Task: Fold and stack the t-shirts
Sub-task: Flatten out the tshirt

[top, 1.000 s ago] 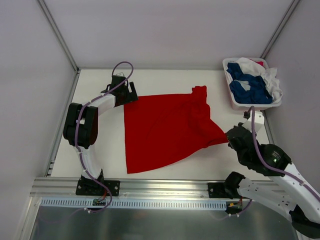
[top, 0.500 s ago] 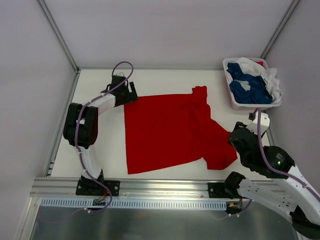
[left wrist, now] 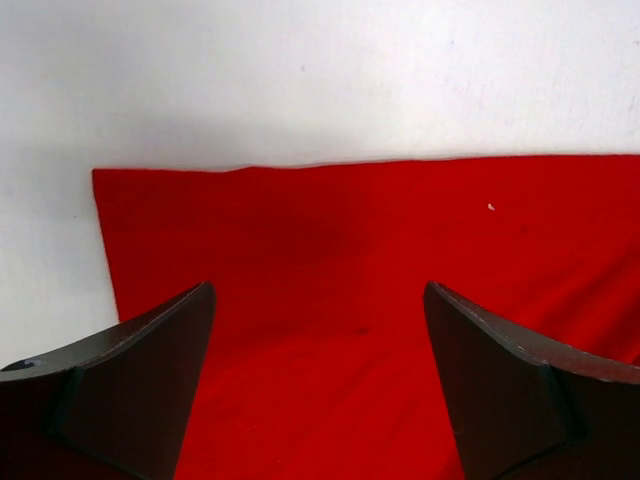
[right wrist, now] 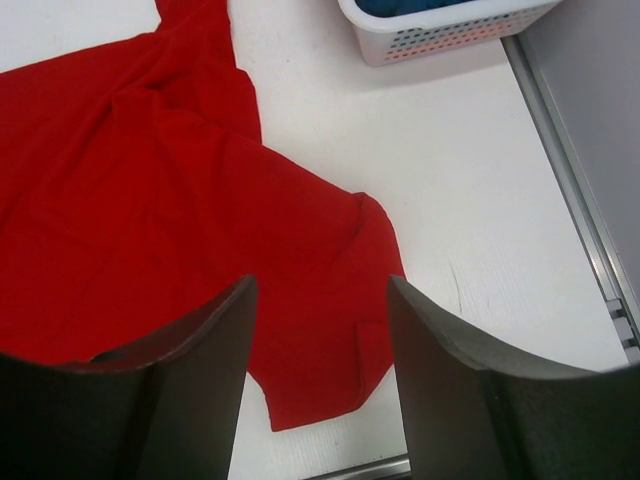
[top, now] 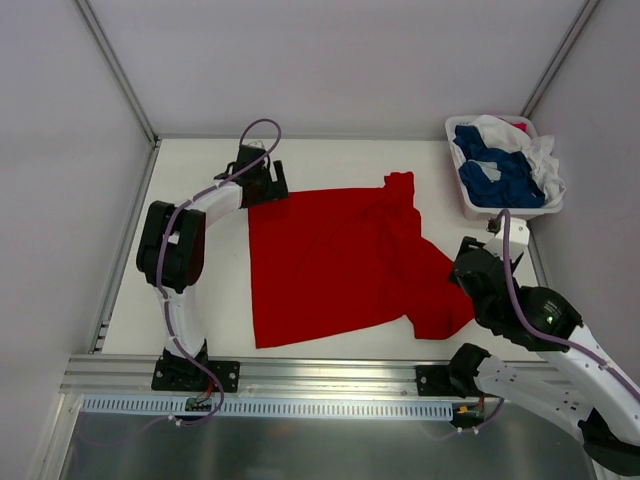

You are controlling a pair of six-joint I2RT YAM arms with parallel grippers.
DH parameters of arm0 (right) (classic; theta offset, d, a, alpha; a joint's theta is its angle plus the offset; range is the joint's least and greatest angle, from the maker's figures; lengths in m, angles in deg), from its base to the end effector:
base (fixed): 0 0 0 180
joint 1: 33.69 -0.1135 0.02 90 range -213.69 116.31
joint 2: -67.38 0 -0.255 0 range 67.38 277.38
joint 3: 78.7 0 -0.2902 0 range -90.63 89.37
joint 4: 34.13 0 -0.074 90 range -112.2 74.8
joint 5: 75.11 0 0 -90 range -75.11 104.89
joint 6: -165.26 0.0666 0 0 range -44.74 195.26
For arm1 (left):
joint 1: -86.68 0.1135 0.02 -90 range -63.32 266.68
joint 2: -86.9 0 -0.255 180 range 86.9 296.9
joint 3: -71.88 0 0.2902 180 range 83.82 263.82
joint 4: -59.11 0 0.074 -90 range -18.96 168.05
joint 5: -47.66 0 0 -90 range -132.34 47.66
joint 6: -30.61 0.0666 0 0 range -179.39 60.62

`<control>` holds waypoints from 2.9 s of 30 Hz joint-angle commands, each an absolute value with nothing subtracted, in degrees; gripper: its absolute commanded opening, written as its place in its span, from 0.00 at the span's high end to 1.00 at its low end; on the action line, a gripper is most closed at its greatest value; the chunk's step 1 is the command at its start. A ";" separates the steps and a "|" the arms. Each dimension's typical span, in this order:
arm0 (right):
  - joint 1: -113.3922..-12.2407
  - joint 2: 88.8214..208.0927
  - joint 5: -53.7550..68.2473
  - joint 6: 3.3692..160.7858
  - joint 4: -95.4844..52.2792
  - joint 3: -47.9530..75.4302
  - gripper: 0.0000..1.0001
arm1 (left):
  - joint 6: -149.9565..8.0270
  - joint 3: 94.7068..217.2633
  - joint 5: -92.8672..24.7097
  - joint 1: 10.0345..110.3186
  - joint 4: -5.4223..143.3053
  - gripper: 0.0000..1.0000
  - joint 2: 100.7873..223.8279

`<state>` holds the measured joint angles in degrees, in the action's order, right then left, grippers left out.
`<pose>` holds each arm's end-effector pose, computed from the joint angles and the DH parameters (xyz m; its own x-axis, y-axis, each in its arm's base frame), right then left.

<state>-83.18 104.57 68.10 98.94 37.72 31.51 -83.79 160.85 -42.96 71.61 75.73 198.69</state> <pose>0.1377 0.0790 0.3519 -0.3975 -0.0949 -0.9127 0.1170 0.9813 -0.1530 0.4740 -0.1269 0.1484 -0.6627 -0.2494 -0.7062 -0.0240 0.9495 -0.3128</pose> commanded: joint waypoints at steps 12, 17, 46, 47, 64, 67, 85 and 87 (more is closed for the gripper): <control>-83.52 107.10 67.10 94.07 31.15 30.22 0.41 | -81.18 167.49 -53.06 71.12 86.68 0.13 200.55; -83.52 107.37 66.65 93.46 30.01 30.75 0.41 | -80.22 169.07 -57.01 71.21 89.50 0.12 201.16; -83.52 104.55 65.86 91.96 29.31 30.22 0.41 | -78.64 176.72 -60.44 72.87 97.50 1.00 208.63; -83.52 104.55 65.78 91.79 29.31 30.31 0.41 | -79.07 176.54 -60.62 73.57 98.28 1.00 207.85; -83.44 107.28 64.63 89.06 24.56 33.56 0.39 | -78.55 173.37 -72.83 84.20 103.21 1.00 197.82; -83.52 107.10 64.02 88.80 23.95 33.74 0.39 | -78.63 174.25 -72.23 85.88 103.74 1.00 198.26; -83.35 114.21 62.26 87.65 19.46 35.41 0.34 | -79.42 173.82 -66.95 80.72 104.18 0.05 198.70; -82.91 116.23 61.56 87.74 18.67 35.32 0.33 | -79.86 171.63 -66.34 79.39 104.18 0.05 197.21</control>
<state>-83.18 113.53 62.87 88.48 21.53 35.18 -79.48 173.57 -67.99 82.38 103.03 200.72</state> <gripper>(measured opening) 0.663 0.949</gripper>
